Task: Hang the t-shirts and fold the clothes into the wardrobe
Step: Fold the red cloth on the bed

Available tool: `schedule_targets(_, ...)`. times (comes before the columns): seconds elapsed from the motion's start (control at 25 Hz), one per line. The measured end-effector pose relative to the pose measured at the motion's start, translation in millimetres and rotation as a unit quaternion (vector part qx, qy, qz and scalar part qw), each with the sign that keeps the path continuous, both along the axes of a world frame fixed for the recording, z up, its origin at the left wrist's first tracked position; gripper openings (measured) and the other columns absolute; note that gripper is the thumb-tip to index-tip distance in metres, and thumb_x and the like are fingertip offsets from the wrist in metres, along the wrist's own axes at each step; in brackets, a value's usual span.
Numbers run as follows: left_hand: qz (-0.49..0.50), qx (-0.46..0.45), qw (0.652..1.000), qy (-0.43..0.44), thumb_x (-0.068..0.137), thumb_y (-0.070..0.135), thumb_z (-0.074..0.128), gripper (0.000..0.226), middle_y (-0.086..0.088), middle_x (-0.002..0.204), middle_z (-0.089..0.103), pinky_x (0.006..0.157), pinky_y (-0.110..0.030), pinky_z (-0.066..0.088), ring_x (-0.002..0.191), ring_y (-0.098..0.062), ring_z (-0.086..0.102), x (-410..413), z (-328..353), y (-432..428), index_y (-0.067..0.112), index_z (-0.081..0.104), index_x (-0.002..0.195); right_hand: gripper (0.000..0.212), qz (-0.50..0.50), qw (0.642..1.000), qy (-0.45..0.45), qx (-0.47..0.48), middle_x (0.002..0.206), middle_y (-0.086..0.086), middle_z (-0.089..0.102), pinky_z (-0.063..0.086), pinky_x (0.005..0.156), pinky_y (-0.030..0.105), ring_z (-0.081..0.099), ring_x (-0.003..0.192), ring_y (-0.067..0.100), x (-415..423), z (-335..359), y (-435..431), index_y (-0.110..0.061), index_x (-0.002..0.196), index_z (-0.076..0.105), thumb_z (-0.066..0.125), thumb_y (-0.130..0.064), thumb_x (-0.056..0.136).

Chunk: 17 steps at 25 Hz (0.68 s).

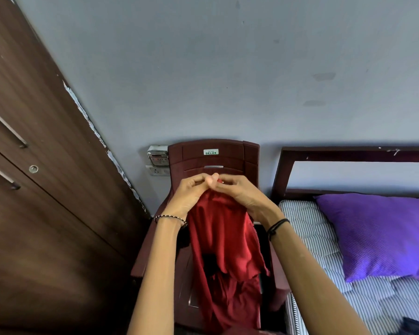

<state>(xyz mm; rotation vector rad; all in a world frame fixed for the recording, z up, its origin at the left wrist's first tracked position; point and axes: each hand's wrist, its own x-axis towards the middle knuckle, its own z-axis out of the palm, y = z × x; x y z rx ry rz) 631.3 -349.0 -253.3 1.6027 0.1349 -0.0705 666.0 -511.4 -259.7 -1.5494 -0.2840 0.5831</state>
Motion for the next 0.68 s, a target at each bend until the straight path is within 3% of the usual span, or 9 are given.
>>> schedule_targets(0.08, 0.019, -0.014, 1.000, 0.012, 0.091, 0.036, 0.067, 0.025, -0.006, 0.083, 0.072, 0.078, -0.027, 0.051, 0.078, -0.014, 0.065, 2.2, -0.2, -1.8, 0.013, 0.075, 0.084, 0.028, 0.039, 0.999, 0.030, -0.014, 0.093, 0.008, 0.077, 0.057, 0.081, 0.026, 0.070, 0.081, 0.015, -4.3, 2.1, -2.6, -0.011, 0.095, 0.080, 0.081, -0.037, 0.085)
schedule_targets(0.16, 0.043, -0.027, 0.998, 0.034, 0.091, 0.042, 0.065, 0.032, -0.007, 0.087, 0.075, 0.080, -0.027, 0.053, 0.080, -0.014, 0.068, 1.7, -0.5, -0.4, 0.013, 0.078, 0.089, 0.025, -0.015, 0.998, 0.037, 0.042, 0.087, 0.012, 0.074, 0.056, 0.071, 0.022, 0.068, 0.071, 0.013, -2.5, -1.0, -5.2, -0.005, 0.093, 0.078, 0.081, -0.029, 0.087)
schedule_targets(0.24, 0.015, -0.018, 0.998, 0.053, 0.087, 0.045, 0.068, 0.036, -0.008, 0.094, 0.076, 0.088, -0.028, 0.051, 0.086, -0.014, 0.069, -2.2, -2.2, 3.6, 0.011, 0.078, 0.093, 0.023, -0.136, 0.985, 0.025, 0.102, 0.081, 0.013, 0.066, 0.050, 0.064, 0.025, 0.060, 0.065, 0.013, 5.5, -8.1, -6.8, -0.009, 0.086, 0.074, 0.082, -0.030, 0.087)
schedule_targets(0.32, -0.033, -0.007, 0.997, 0.073, 0.081, 0.045, 0.075, 0.033, -0.005, 0.097, 0.075, 0.090, -0.024, 0.049, 0.087, -0.010, 0.067, -8.7, -5.8, 11.5, 0.013, 0.079, 0.090, 0.025, -0.289, 0.950, 0.012, 0.120, 0.074, 0.006, 0.066, 0.046, 0.064, 0.025, 0.057, 0.064, 0.010, 17.9, -16.8, -12.1, -0.010, 0.085, 0.075, 0.082, -0.033, 0.086)
schedule_targets(0.44, -0.025, -0.029, 0.996, 0.081, 0.079, 0.037, 0.077, 0.020, 0.001, 0.084, 0.071, 0.083, -0.020, 0.044, 0.080, -0.007, 0.062, -15.6, -6.1, 27.1, 0.018, 0.076, 0.075, 0.034, -0.442, 0.896, -0.036, 0.006, 0.067, -0.006, 0.067, 0.044, 0.063, 0.013, 0.057, 0.059, -0.004, 23.8, -24.7, -28.7, -0.008, 0.092, 0.077, 0.080, -0.042, 0.086)
schedule_targets(0.48, -0.007, -0.026, 0.997, 0.077, 0.081, 0.035, 0.076, 0.018, 0.000, 0.086, 0.071, 0.086, -0.020, 0.043, 0.083, -0.008, 0.063, -15.5, -5.7, 30.1, 0.018, 0.076, 0.075, 0.034, -0.448, 0.892, -0.044, -0.039, 0.071, -0.006, 0.068, 0.043, 0.063, 0.011, 0.060, 0.064, -0.003, 21.2, -25.1, -31.3, -0.009, 0.095, 0.076, 0.079, -0.042, 0.087)
schedule_targets(0.56, 0.026, -0.023, 0.997, 0.067, 0.086, 0.035, 0.073, 0.018, -0.003, 0.094, 0.074, 0.091, -0.020, 0.044, 0.091, -0.011, 0.065, -11.2, -4.5, 29.6, 0.017, 0.078, 0.083, 0.039, -0.388, 0.916, -0.035, -0.090, 0.090, -0.005, 0.070, 0.045, 0.076, 0.015, 0.066, 0.088, 0.006, 13.8, -21.7, -28.8, -0.016, 0.111, 0.071, 0.079, -0.045, 0.086)
schedule_targets(0.68, 0.024, -0.007, 0.999, 0.042, 0.088, 0.035, 0.071, 0.019, -0.004, 0.095, 0.076, 0.087, -0.021, 0.050, 0.089, -0.012, 0.068, -1.9, 2.0, 14.1, 0.018, 0.078, 0.090, 0.055, -0.169, 0.985, -0.017, -0.013, 0.105, 0.006, 0.077, 0.056, 0.093, 0.028, 0.075, 0.097, 0.016, 9.3, -13.1, -15.5, -0.028, 0.130, 0.064, 0.084, -0.045, 0.082)
